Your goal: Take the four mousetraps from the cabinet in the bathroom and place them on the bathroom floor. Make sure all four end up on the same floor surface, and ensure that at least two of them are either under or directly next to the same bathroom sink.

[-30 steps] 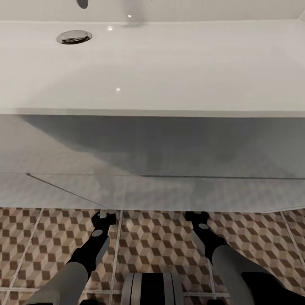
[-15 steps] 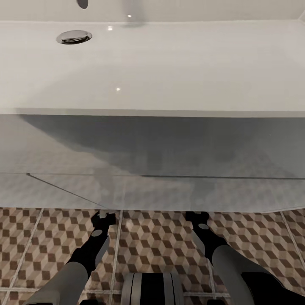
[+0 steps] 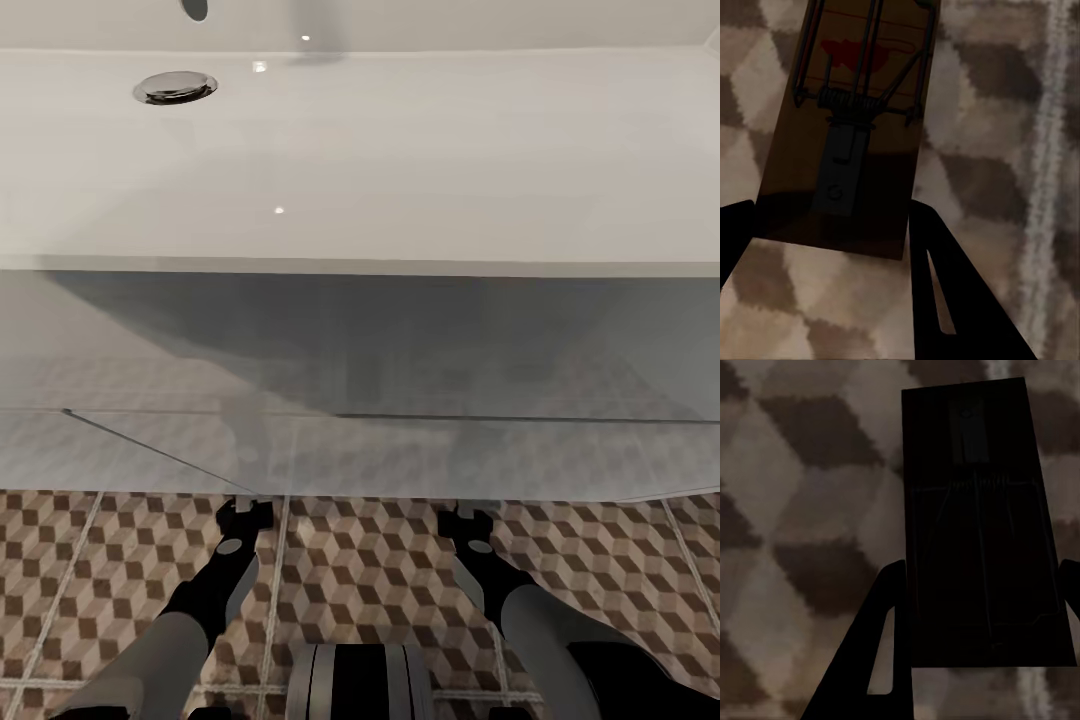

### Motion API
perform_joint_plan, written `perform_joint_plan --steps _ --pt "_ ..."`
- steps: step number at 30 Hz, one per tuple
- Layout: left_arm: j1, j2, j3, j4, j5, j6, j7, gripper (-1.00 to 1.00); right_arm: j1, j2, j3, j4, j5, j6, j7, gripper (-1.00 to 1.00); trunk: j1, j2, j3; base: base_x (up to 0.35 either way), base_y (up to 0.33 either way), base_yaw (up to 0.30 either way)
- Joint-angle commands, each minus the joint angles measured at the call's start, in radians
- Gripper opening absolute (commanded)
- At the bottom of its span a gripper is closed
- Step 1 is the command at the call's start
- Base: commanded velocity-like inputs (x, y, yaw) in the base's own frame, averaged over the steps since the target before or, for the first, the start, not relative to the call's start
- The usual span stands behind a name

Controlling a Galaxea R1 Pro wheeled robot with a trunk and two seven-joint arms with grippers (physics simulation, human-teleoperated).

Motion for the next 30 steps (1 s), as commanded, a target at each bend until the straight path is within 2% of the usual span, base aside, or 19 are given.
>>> perform_joint_plan --steps 1,16,23,30 --pt "-0.003 -0.001 0.005 0.001 -0.007 -0.003 0.000 -1.00 0.000 0.000 -0.004 0.001 0.002 -0.005 -0.002 -1.00 0.000 0.000 -0.001 0.000 0.000 0.000" --pt "-0.011 -0.001 0.005 0.013 -0.004 0.001 0.000 -1.00 0.000 0.000 -0.007 0.001 0.004 -0.009 -0.002 -1.00 0.000 0.000 -0.001 0.000 0.000 0.000" --pt "-0.013 0.000 0.007 0.134 -0.006 -0.009 0.000 -1.00 -0.001 -0.002 -0.007 0.001 0.003 -0.009 -0.002 -1.00 0.000 0.000 -0.001 0.000 0.000 0.000" --pt "-0.014 0.001 0.009 0.160 -0.008 -0.025 0.000 -1.00 -0.002 -0.004 -0.009 -0.001 -0.001 -0.009 -0.002 -1.00 0.000 0.000 -0.001 0.000 0.000 0.000"
